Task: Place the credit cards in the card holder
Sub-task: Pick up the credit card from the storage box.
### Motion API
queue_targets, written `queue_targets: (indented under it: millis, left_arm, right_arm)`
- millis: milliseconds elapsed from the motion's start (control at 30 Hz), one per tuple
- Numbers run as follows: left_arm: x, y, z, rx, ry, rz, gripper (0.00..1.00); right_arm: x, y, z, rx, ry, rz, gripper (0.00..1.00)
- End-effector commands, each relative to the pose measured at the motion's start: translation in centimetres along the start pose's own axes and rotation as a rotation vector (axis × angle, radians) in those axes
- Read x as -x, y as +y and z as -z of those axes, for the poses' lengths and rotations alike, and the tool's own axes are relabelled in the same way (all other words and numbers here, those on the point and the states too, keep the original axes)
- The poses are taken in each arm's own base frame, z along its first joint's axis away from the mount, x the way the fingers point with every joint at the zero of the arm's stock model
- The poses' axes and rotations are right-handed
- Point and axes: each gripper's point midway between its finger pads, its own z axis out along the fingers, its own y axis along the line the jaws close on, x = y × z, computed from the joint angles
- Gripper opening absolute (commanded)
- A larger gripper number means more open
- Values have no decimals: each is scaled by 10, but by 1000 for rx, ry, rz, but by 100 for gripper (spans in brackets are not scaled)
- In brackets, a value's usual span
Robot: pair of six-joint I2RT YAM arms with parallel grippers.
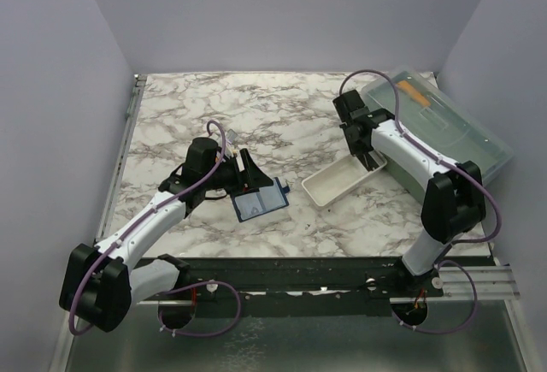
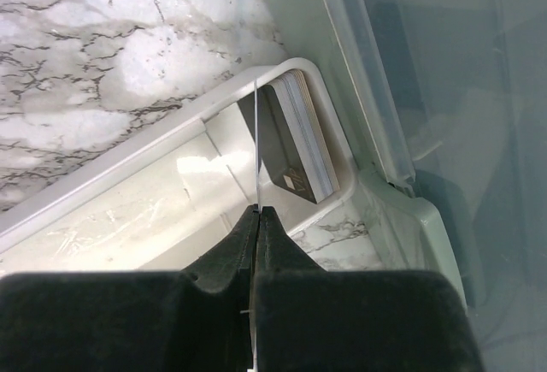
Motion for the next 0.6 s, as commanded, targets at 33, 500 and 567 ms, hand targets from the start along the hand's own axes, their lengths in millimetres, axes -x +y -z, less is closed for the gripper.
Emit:
queue_targets:
  millis: [33,500,567]
  left_arm:
    - [0,-6,-2,-31,19,9,71]
    - [6,-29,-13,-164,50,49,71]
    - [10,-37,-16,-215,52,60,72]
  right_arm:
    - [6,2,22,112,-2,-127,0]
    - [-1,10,49,276,2,-316,0]
    - [-2,11,54,316,-21,-335,0]
